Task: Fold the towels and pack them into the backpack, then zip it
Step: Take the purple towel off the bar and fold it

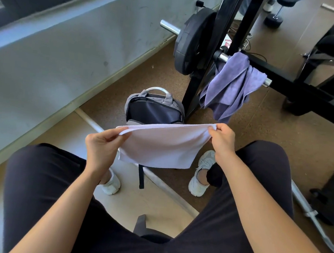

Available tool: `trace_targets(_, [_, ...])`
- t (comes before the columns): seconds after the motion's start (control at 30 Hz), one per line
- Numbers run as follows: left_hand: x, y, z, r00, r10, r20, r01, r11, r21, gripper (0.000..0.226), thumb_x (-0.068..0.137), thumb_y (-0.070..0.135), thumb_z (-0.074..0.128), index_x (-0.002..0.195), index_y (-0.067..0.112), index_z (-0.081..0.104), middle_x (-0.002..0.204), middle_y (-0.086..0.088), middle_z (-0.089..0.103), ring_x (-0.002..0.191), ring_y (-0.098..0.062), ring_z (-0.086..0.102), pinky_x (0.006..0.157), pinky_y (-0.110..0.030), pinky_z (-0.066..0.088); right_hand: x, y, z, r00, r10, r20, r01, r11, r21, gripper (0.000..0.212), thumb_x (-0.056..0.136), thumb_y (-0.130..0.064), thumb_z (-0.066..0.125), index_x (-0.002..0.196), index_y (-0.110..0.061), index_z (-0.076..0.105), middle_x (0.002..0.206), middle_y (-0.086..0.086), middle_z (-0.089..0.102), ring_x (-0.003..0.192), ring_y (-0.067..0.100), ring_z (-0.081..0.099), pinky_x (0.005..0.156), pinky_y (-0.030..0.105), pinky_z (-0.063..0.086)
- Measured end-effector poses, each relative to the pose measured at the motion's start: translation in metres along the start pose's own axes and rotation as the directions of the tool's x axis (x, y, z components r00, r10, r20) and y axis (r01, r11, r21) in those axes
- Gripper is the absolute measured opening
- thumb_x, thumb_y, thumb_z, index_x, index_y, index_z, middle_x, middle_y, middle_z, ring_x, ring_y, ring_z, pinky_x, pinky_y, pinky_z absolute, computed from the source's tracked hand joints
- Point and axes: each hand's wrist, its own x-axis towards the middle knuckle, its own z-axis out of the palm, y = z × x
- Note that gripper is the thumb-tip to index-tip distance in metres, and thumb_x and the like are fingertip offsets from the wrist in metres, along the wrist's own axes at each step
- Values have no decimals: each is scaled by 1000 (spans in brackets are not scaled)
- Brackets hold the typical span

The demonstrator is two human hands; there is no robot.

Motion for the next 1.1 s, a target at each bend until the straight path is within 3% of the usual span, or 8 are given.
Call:
trace_targets(0.1, [3, 2, 1, 994, -1, -113, 2, 1000, 9, 17, 88, 14, 81, 99, 27, 80, 74, 18, 76, 69, 0, 62, 76, -27, 51, 1, 1, 2, 1000, 6, 21, -5, 999, -50, 17, 100, -18, 58, 110, -9, 69, 101, 9, 67, 97, 26, 64, 89, 47, 57])
trace_targets(0.2, [9, -1, -3, 991, -45, -123, 57, 994, 96, 43, 90, 22, 80, 131, 28, 67, 68, 16, 71, 69, 2, 62, 78, -14, 50, 1, 3, 3, 1000, 4, 15, -4, 1000, -25, 18, 99, -18, 59, 105, -7, 72, 98, 12, 69, 97, 28, 66, 90, 49, 57])
trace_targets(0.33, [9, -5, -3, 995, -78, -55, 87, 977, 196, 4, 93, 25, 76, 94, 28, 78, 81, 8, 76, 75, -7, 66, 77, -31, 55, 4, 5, 2, 1000, -1, 24, 2, 1000, -16, 19, 98, -16, 59, 99, -1, 70, 93, 19, 64, 87, 27, 58, 76, 38, 47])
trace_targets(0.4, [12, -12, -3, 990, -121, -78, 135, 968, 212, 13, 94, 30, 74, 82, 26, 75, 72, 6, 71, 68, -13, 63, 72, -38, 53, 3, 6, 2, 998, -20, 54, 22, 999, -41, 21, 96, -14, 59, 93, 6, 66, 82, 17, 55, 79, 23, 47, 71, 36, 37])
trace_targets(0.53, [12, -16, -2, 963, -258, -82, 268, 950, 158, 21, 93, 34, 69, 81, 17, 71, 80, -15, 71, 78, -36, 70, 69, -46, 64, -1, 6, 4, 987, -104, 125, 119, 986, -120, 33, 92, -12, 59, 63, -1, 47, 60, 8, 37, 62, 18, 32, 61, 36, 26])
trace_targets(0.73, [6, -14, 11, 939, -342, 44, 338, 938, 81, 32, 98, 26, 67, 86, -3, 56, 76, -14, 61, 63, -26, 65, 53, -33, 58, -14, 3, 13, 972, -215, 98, 223, 972, -75, 48, 89, -11, 63, 52, -16, 35, 44, -4, 31, 49, 12, 26, 55, 31, 21])
trace_targets(0.93, [-8, -6, 28, 900, -310, 307, 327, 945, -6, 30, 102, 18, 62, 77, 2, 57, 61, -3, 62, 57, -15, 62, 58, -30, 57, -38, 1, 26, 904, -312, 292, 326, 945, 2, 19, 91, -19, 71, 77, -6, 72, 67, 6, 67, 63, 9, 56, 60, 18, 42])
trace_targets(1.1, [-17, -9, 38, 861, -254, 441, 285, 959, -2, 29, 101, 16, 64, 83, -6, 66, 70, -9, 66, 69, -16, 65, 70, -31, 58, -55, 1, 41, 807, -379, 452, 418, 908, 15, 10, 92, -21, 72, 93, -15, 80, 76, -12, 72, 70, 1, 64, 65, 15, 48])
